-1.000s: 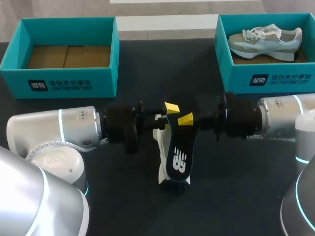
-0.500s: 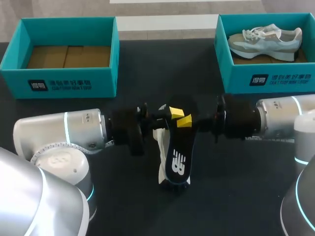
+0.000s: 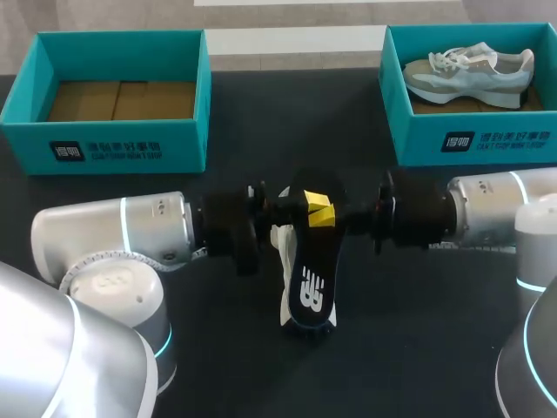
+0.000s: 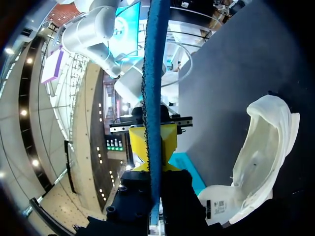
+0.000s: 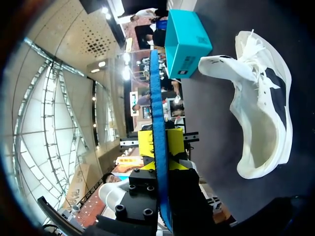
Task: Take the shoe out of the shoebox, open the shoe tongue, remove and reinsert the insole, then place the shoe into the shoebox
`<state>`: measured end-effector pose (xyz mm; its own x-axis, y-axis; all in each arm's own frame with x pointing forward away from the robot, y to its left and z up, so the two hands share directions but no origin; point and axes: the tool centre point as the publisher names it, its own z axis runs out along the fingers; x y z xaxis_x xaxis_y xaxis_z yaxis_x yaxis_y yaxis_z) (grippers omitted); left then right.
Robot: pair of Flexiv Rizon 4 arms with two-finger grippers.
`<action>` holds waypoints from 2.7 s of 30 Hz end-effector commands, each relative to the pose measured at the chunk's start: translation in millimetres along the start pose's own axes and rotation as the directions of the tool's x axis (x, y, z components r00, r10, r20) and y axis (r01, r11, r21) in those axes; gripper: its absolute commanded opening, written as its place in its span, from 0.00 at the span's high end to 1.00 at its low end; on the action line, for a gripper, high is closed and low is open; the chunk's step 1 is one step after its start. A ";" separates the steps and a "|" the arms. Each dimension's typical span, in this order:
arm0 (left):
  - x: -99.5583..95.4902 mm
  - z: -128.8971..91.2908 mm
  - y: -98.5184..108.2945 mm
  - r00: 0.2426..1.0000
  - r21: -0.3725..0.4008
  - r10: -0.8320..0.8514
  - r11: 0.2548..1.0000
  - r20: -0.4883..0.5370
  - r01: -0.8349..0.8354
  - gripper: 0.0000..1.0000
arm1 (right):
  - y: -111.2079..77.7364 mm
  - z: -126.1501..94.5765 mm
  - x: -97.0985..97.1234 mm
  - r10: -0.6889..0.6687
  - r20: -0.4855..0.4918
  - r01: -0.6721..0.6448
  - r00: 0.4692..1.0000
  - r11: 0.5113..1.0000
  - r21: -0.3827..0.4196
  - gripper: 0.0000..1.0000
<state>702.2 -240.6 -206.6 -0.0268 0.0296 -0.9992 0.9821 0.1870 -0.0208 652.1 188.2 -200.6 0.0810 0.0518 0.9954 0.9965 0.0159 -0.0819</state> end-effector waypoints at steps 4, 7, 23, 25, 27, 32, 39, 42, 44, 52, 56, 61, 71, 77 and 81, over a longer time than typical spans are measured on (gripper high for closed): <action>4.6 4.5 0.6 1.000 -0.005 -0.005 1.000 0.000 0.005 1.00 | -0.2 3.5 -0.8 -0.008 -0.002 0.008 1.000 1.000 -0.009 0.80; 6.4 3.1 3.9 1.000 -0.015 -0.009 1.000 -0.008 0.009 1.00 | -3.8 -2.3 -0.4 -0.013 0.014 0.013 1.000 1.000 -0.026 0.00; 11.4 -28.4 0.0 0.982 0.022 -0.174 0.984 -0.068 0.176 1.00 | 5.6 -72.7 0.7 -0.210 0.149 0.225 0.966 0.969 -0.098 0.00; 12.0 -32.0 -2.1 0.982 0.029 -0.179 0.983 -0.069 0.181 1.00 | 6.3 -78.5 1.6 -0.234 0.154 0.251 0.960 0.963 -0.096 0.00; 12.7 -37.0 -3.7 0.981 0.036 -0.183 0.982 -0.064 0.186 1.00 | 6.8 -85.6 2.8 -0.268 0.176 0.285 0.947 0.956 -0.076 0.00; 14.3 -39.5 -3.2 0.980 0.037 -0.187 0.981 -0.069 0.190 1.00 | 9.4 -91.7 2.1 -0.227 0.288 0.259 0.930 0.963 -0.076 0.00; 14.3 -39.5 -3.2 0.980 0.037 -0.187 0.981 -0.069 0.190 1.00 | 9.4 -91.7 2.1 -0.227 0.288 0.259 0.930 0.963 -0.076 0.00; 14.3 -39.5 -3.2 0.980 0.037 -0.187 0.981 -0.069 0.190 1.00 | 9.4 -91.7 2.1 -0.227 0.288 0.259 0.930 0.963 -0.076 0.00; 14.3 -39.5 -3.2 0.980 0.037 -0.187 0.981 -0.069 0.190 1.00 | 9.4 -91.7 2.1 -0.227 0.288 0.259 0.930 0.963 -0.076 0.00; 14.3 -39.5 -3.2 0.980 0.037 -0.187 0.981 -0.069 0.190 1.00 | 2.9 -91.1 -0.2 -0.685 0.349 0.659 0.640 0.722 0.210 0.00; 14.3 -39.5 -3.2 0.980 0.037 -0.187 0.981 -0.069 0.190 1.00 | 4.1 -93.5 -2.0 -0.873 0.271 0.796 0.406 0.483 0.365 0.00; 14.3 -39.5 -3.2 0.980 0.037 -0.187 0.981 -0.069 0.190 1.00 | 7.6 -90.7 7.7 -0.964 0.100 0.848 0.246 0.264 0.460 0.00; 14.3 -39.5 -3.2 0.980 0.037 -0.187 0.981 -0.069 0.190 1.00 | 7.6 -90.7 7.7 -0.964 0.100 0.848 0.246 0.264 0.460 0.00; 11.5 -45.9 -7.0 0.957 0.077 -0.285 0.954 -0.046 0.288 1.00 | 12.8 -95.3 7.1 -0.984 0.146 0.864 0.104 0.162 0.476 0.00; 9.2 -56.8 -12.9 0.912 0.097 -0.406 0.907 -0.066 0.411 1.00 | 22.1 -99.8 9.3 -0.978 0.164 0.820 -0.130 -0.013 0.572 0.00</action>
<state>682.5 -202.8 -217.6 -0.3686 0.0126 -0.9295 0.9247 0.1077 -0.3652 676.5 87.2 -192.2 -0.9435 0.1643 0.2878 0.3313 0.4943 0.8037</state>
